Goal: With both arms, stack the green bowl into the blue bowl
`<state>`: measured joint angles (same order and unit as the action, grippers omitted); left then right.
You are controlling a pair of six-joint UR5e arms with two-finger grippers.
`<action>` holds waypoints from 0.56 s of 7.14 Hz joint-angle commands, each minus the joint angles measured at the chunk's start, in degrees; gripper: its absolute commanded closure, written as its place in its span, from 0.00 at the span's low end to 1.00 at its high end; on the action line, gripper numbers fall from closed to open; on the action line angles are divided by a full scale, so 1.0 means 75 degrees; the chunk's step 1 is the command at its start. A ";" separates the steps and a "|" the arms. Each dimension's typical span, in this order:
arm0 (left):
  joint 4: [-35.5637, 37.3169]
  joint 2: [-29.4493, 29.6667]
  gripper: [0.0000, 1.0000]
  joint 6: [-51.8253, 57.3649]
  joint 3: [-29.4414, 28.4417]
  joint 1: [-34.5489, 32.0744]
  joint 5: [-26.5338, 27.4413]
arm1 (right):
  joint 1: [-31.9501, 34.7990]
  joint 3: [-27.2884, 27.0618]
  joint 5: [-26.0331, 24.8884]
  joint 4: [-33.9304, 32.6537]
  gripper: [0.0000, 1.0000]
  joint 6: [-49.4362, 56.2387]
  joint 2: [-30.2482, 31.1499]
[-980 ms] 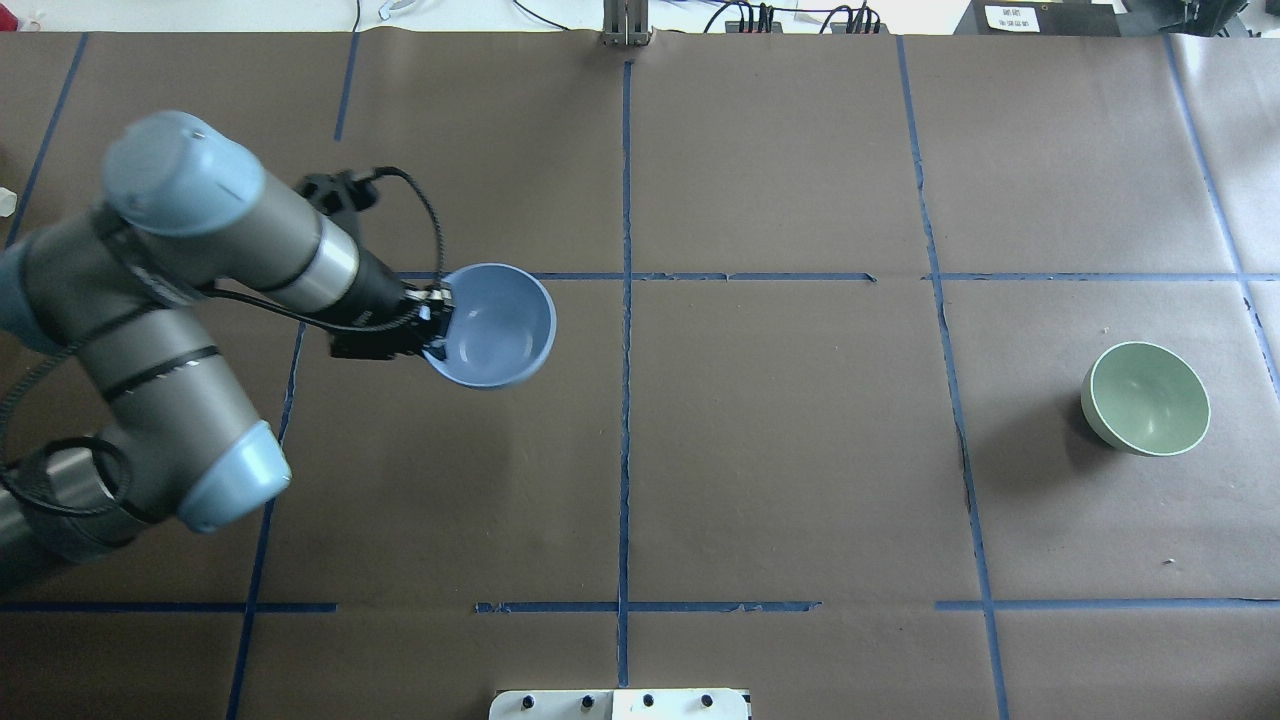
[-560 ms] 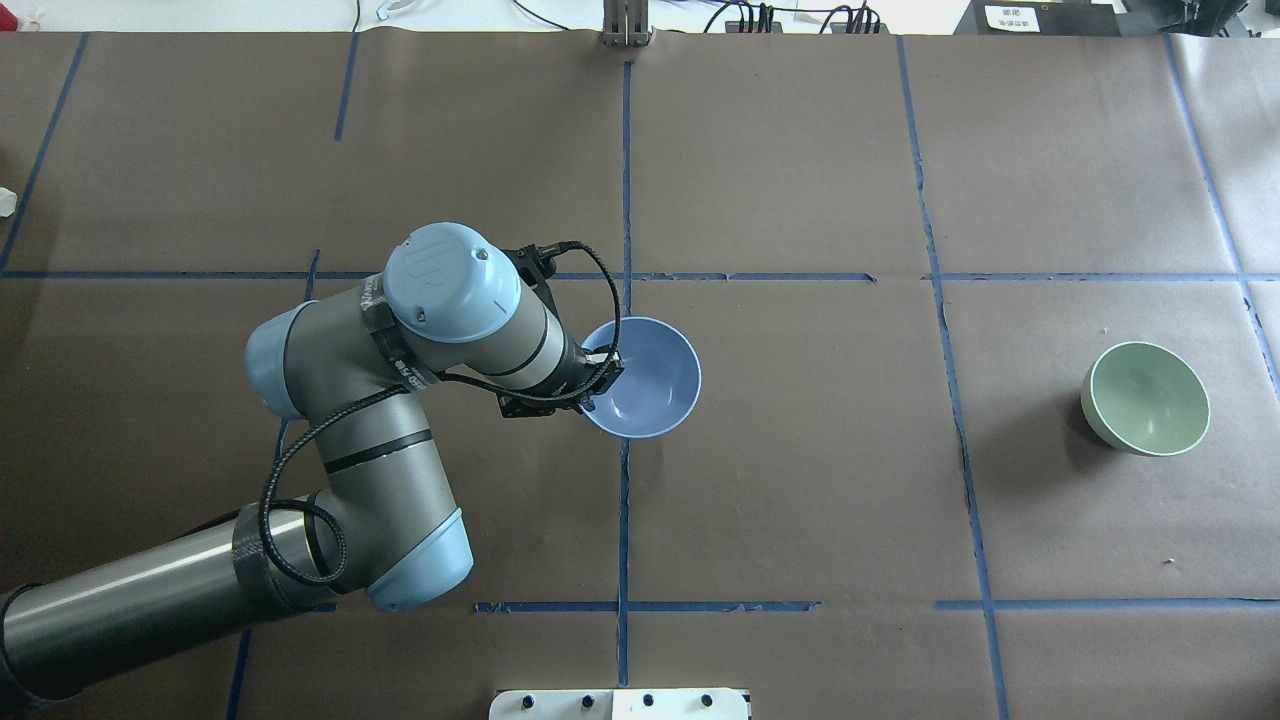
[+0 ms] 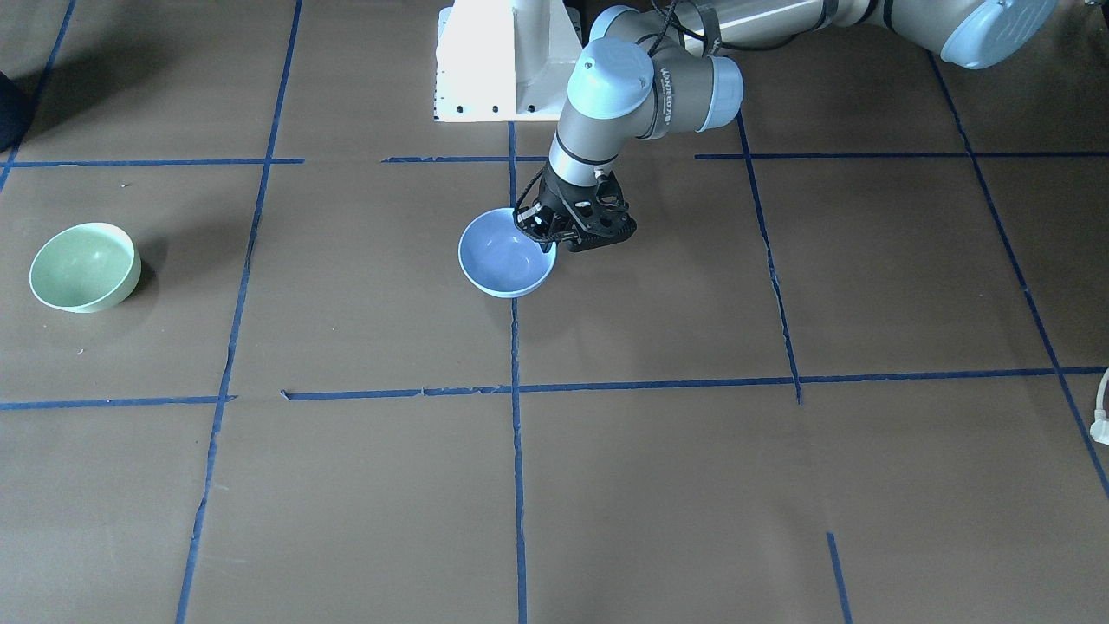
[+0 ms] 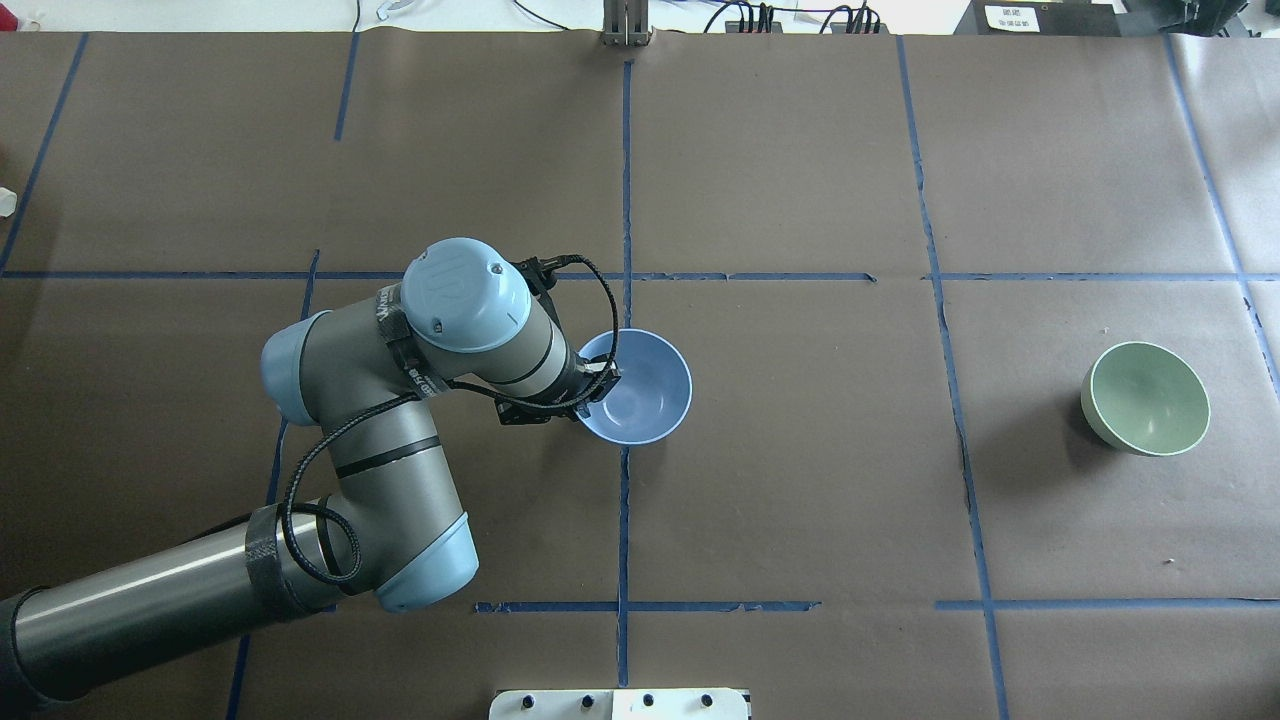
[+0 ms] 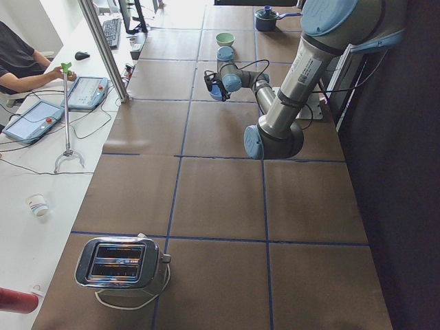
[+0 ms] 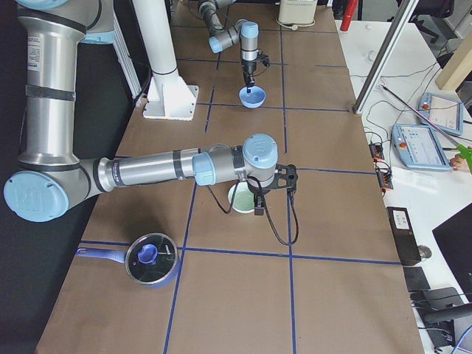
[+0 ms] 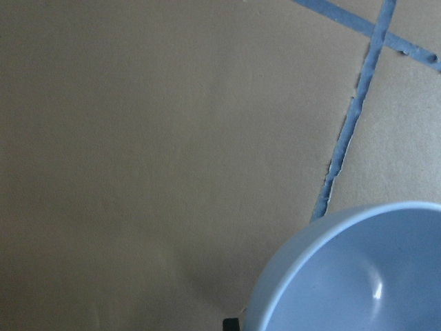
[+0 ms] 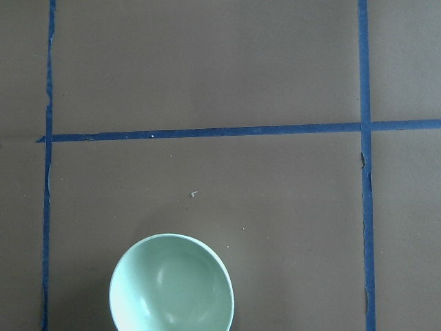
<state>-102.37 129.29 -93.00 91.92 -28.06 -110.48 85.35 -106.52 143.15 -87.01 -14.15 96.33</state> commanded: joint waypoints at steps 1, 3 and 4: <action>0.0044 -0.0082 0.00 0.0002 0.0048 -0.0125 -0.0011 | -0.0048 0.0000 0.0003 0.0000 0.00 0.0000 0.0000; 0.0126 -0.0304 0.00 0.0026 0.0362 -0.0789 -0.0777 | -0.0304 0.0034 -0.0067 0.0000 0.00 0.0000 0.0011; 0.0126 -0.0560 0.00 0.0026 0.0724 -0.1408 -0.1712 | -0.0549 0.0058 -0.0172 0.0070 0.00 -0.0209 0.0011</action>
<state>-101.58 126.91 -92.85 94.69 -33.89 -116.41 83.19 -106.31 142.62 -86.89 -14.50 96.38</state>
